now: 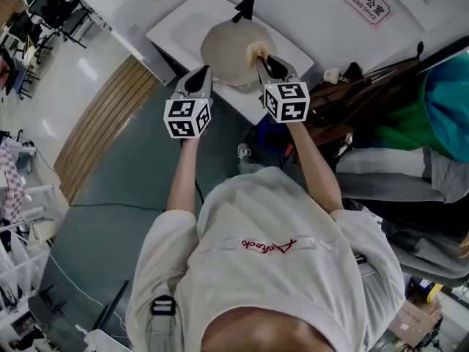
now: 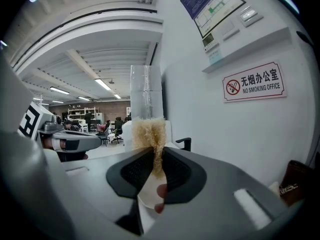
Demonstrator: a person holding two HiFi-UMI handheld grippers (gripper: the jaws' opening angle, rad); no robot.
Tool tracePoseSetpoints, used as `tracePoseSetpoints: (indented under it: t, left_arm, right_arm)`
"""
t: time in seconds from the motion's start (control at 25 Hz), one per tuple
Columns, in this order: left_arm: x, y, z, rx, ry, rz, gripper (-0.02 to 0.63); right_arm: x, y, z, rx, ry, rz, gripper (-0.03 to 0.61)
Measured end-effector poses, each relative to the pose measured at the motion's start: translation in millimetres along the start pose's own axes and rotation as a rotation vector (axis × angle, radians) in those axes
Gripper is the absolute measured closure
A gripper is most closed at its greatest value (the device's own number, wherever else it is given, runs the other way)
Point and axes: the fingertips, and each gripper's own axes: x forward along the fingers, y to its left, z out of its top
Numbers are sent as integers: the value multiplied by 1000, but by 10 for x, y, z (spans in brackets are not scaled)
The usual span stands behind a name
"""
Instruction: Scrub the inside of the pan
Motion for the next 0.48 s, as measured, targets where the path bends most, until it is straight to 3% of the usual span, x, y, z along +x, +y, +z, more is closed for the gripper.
tracePoseSetpoints:
  t: [0.48]
  left_arm:
    - [82,-70,18,4,-5,-16,614]
  right_arm:
    - [-45,-82,17,-25,-1,-15,512]
